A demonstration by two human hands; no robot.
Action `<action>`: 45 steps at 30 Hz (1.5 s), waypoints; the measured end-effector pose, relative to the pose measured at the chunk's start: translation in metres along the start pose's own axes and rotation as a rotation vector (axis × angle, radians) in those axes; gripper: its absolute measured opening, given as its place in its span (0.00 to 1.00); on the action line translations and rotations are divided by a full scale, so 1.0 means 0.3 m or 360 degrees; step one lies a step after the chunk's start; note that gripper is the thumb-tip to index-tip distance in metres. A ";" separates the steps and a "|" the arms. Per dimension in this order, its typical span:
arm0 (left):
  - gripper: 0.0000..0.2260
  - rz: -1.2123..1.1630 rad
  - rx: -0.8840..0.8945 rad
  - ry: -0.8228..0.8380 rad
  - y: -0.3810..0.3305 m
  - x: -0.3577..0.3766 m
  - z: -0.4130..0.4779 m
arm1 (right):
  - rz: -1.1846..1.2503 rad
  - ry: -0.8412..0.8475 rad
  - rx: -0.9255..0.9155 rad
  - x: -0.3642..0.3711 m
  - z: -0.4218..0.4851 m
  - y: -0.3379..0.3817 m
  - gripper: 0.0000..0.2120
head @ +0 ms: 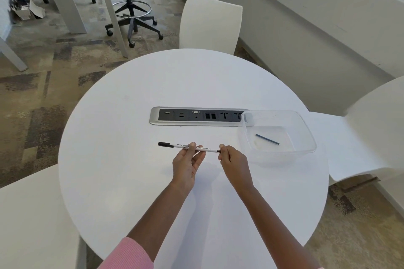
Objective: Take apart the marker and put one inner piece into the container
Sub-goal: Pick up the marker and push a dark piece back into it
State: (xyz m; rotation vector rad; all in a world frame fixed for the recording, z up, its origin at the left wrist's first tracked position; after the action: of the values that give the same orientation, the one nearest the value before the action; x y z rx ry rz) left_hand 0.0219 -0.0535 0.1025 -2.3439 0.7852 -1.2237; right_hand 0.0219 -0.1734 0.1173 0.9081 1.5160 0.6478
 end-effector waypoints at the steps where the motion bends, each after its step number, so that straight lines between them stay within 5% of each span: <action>1: 0.04 0.0040 -0.0006 0.0019 0.003 0.002 -0.003 | -0.0012 0.0042 0.0012 0.002 0.000 0.001 0.17; 10: 0.04 0.0000 -0.0028 -0.0002 0.006 -0.010 -0.006 | 0.0303 0.0018 -0.0071 -0.013 -0.013 -0.021 0.07; 23: 0.04 0.0007 -0.0030 0.0026 0.004 0.004 -0.013 | -0.0201 -0.0071 -0.0485 -0.005 -0.010 -0.003 0.05; 34: 0.04 0.0085 0.0003 0.0100 -0.004 0.036 -0.019 | 0.0358 0.0253 0.0213 -0.003 0.004 0.016 0.22; 39: 0.04 0.0019 0.0005 0.0067 -0.014 0.023 -0.018 | -0.0029 0.0133 -0.0229 -0.010 -0.030 0.012 0.06; 45: 0.04 0.0038 0.0007 0.0074 -0.013 0.025 -0.032 | -0.0242 -0.0032 -0.0502 -0.013 -0.025 0.007 0.05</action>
State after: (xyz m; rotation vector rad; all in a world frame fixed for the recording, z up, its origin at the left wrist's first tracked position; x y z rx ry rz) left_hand 0.0185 -0.0560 0.1144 -2.3034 0.8223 -1.2728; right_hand 0.0150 -0.1748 0.1223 0.5526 1.4002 0.7387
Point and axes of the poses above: each hand's wrist, its own z-axis towards the middle knuckle, its own x-axis out of the palm, y = z × x, the point moved 1 cm from there along z, towards the middle knuckle, and after that the axes turned 2 degrees about y, right-handed, at the moved point
